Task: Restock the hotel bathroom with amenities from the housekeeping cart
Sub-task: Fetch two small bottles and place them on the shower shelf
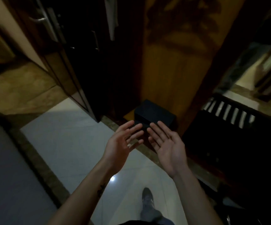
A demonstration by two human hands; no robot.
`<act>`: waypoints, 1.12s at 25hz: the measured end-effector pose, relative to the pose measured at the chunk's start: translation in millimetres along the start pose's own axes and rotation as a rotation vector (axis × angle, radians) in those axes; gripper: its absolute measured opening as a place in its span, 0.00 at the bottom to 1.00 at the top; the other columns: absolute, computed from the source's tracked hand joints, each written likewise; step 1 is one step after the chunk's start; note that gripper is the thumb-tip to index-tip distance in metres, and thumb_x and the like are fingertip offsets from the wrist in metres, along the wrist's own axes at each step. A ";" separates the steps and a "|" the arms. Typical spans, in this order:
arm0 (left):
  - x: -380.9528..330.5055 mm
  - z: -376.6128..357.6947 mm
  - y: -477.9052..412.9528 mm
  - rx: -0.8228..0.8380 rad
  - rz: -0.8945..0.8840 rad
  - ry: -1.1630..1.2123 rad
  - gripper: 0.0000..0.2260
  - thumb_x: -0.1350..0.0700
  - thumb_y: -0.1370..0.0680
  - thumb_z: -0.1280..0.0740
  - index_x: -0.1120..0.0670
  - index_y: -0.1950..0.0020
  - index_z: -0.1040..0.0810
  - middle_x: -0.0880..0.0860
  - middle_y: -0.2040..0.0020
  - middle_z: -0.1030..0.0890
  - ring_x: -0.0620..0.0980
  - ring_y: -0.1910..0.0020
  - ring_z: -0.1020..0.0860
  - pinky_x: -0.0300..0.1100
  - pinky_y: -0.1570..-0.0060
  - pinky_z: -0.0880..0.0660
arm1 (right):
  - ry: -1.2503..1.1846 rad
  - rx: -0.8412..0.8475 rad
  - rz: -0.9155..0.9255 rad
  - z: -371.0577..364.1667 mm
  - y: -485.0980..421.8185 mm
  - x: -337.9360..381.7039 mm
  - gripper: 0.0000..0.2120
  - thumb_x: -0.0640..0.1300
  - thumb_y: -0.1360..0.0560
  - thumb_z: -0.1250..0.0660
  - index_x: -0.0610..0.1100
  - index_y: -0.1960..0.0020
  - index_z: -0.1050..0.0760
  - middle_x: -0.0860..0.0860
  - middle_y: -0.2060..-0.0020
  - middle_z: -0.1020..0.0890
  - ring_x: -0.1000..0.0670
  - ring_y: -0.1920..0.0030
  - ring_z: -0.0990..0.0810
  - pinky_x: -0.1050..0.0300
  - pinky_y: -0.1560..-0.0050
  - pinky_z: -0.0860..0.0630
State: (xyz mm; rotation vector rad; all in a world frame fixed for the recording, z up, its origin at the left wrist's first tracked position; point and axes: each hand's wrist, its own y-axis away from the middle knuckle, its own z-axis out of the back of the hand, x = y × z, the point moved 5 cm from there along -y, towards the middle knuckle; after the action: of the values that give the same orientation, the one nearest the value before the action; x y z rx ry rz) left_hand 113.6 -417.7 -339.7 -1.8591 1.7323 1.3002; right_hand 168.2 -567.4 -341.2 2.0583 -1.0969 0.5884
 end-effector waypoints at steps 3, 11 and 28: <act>-42.5 13.8 -43.4 -0.125 -0.099 0.029 0.24 0.55 0.24 0.37 0.56 0.28 0.28 0.57 0.36 0.18 0.57 0.36 0.19 0.58 0.33 0.27 | 0.053 0.125 -0.100 -45.1 -75.9 8.9 0.19 0.47 0.15 0.48 0.44 0.29 0.28 0.46 0.38 0.17 0.47 0.37 0.18 0.49 0.37 0.26; -134.6 96.3 -91.8 -0.351 -0.307 0.214 0.24 0.55 0.24 0.37 0.57 0.27 0.29 0.58 0.34 0.19 0.58 0.34 0.21 0.57 0.35 0.26 | 0.201 0.385 -0.332 -173.3 -184.4 -40.6 0.18 0.47 0.16 0.47 0.45 0.30 0.27 0.45 0.37 0.18 0.46 0.36 0.19 0.49 0.33 0.27; -421.6 404.0 -179.0 -0.527 -0.555 0.348 0.16 0.61 0.17 0.43 0.59 0.29 0.28 0.61 0.36 0.18 0.60 0.35 0.20 0.56 0.38 0.24 | 0.248 0.585 -0.538 -546.0 -371.4 -258.3 0.20 0.45 0.18 0.46 0.41 0.30 0.28 0.41 0.36 0.19 0.43 0.36 0.19 0.49 0.34 0.27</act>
State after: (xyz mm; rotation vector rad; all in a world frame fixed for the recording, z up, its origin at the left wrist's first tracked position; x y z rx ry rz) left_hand 163.9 190.2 -309.3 -2.7367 0.8993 1.3248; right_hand 311.9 126.2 -308.0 2.5433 -0.2008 0.9204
